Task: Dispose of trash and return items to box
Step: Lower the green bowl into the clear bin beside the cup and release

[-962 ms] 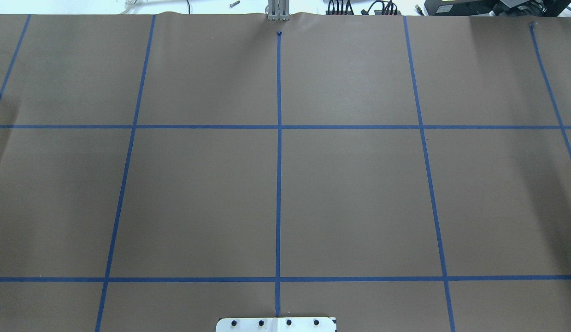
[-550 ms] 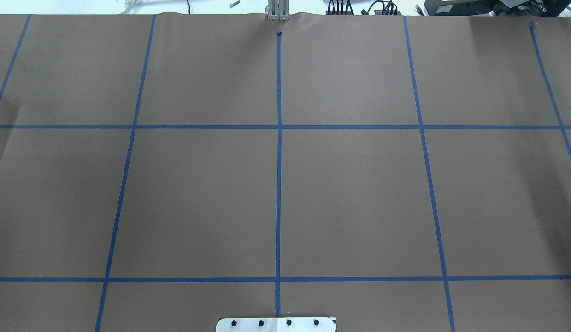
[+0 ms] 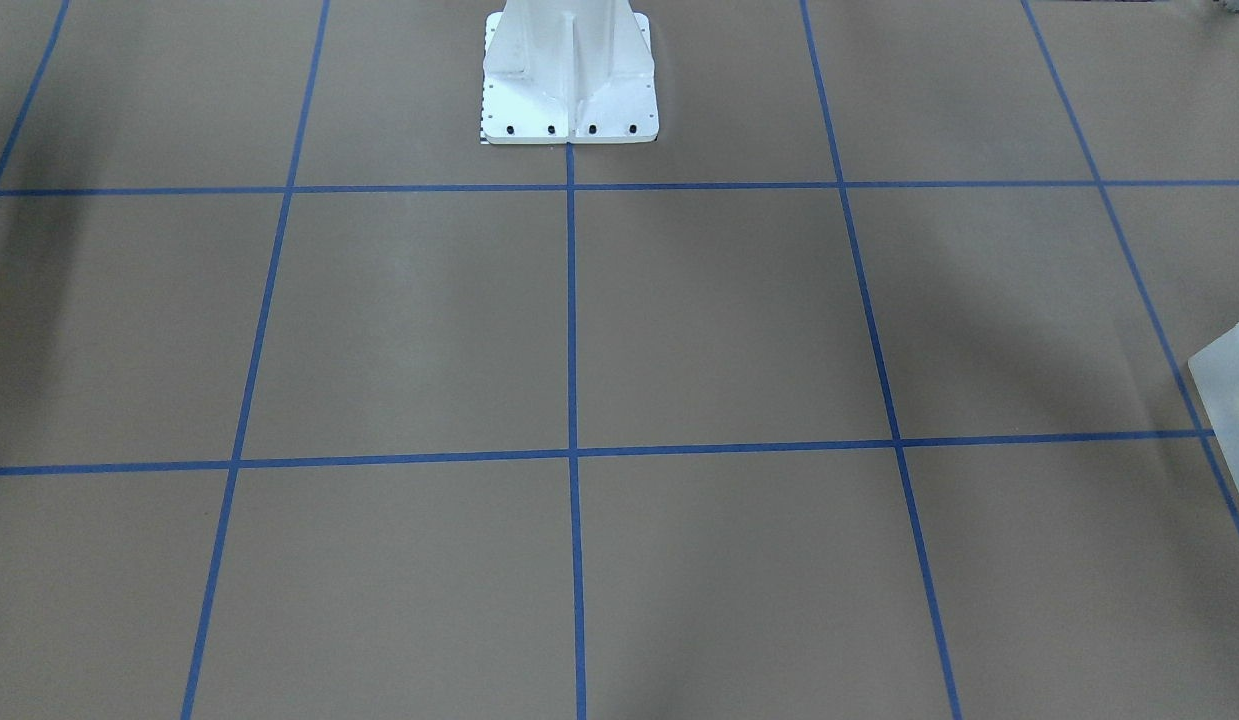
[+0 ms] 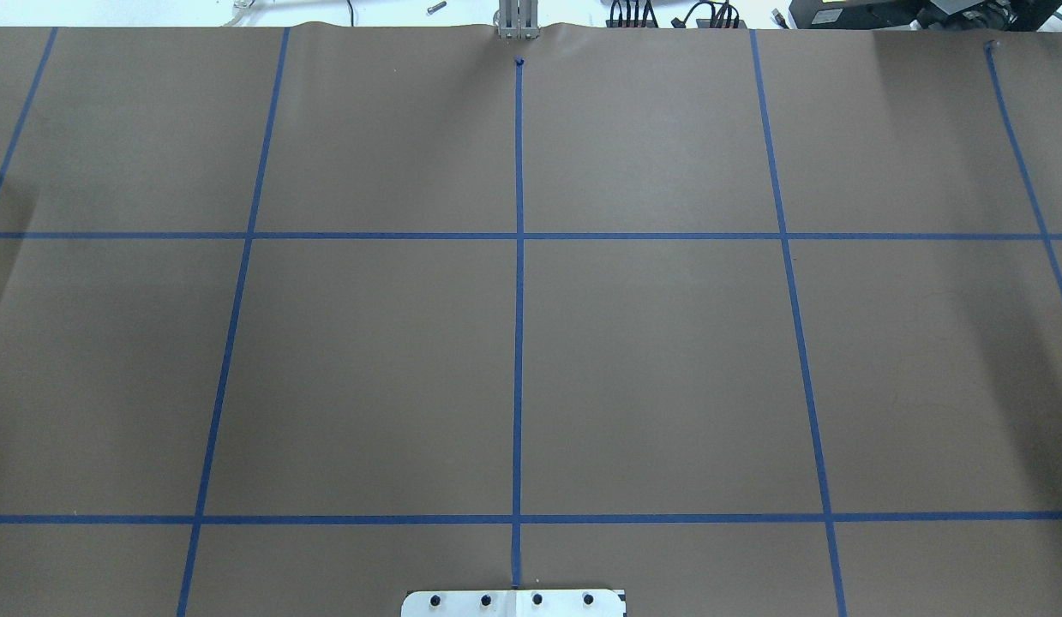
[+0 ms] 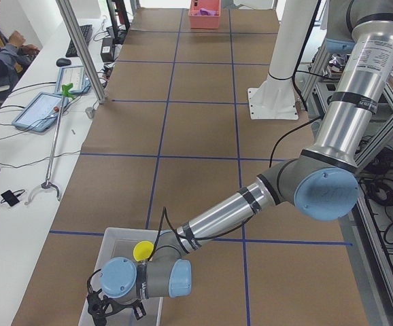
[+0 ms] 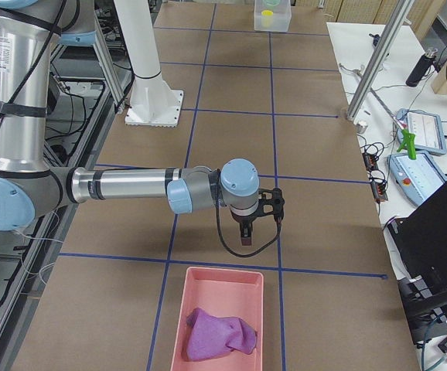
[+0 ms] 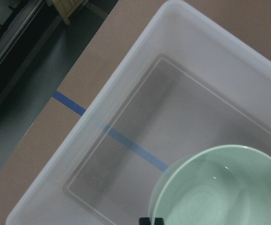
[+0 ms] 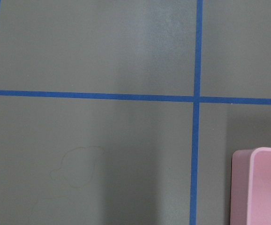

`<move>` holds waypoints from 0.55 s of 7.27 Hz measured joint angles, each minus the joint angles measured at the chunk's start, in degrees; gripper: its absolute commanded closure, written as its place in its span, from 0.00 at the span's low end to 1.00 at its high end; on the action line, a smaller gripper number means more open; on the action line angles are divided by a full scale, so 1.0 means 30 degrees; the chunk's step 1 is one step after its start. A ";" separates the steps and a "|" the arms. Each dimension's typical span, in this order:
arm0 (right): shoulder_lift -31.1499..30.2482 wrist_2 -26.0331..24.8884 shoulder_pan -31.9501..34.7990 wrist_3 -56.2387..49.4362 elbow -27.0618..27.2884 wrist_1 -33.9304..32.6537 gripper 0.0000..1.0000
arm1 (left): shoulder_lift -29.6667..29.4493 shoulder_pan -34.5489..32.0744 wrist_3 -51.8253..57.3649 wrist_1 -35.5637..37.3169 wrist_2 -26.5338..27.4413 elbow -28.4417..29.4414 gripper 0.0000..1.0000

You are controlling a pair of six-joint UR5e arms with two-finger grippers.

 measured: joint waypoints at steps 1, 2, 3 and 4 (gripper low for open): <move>0.0050 -0.0002 -0.0054 -0.0006 -0.0043 0.0000 0.00 | 0.0083 0.0009 0.0011 -0.0368 0.0002 -0.0007 0.03; 0.0084 0.0004 -0.0113 -0.0005 -0.0053 0.0000 0.00 | 0.0206 0.0002 0.0027 -0.0524 -0.0029 -0.0342 0.02; 0.0106 0.0011 -0.0156 0.0005 -0.0055 0.0000 0.00 | 0.0768 -0.0032 0.0016 -0.0488 -0.0100 -0.1522 0.02; 0.0121 -0.0016 -0.0180 0.0012 -0.0045 0.0001 0.00 | 0.2011 -0.0072 -0.0036 0.0230 -0.0185 -0.4408 0.02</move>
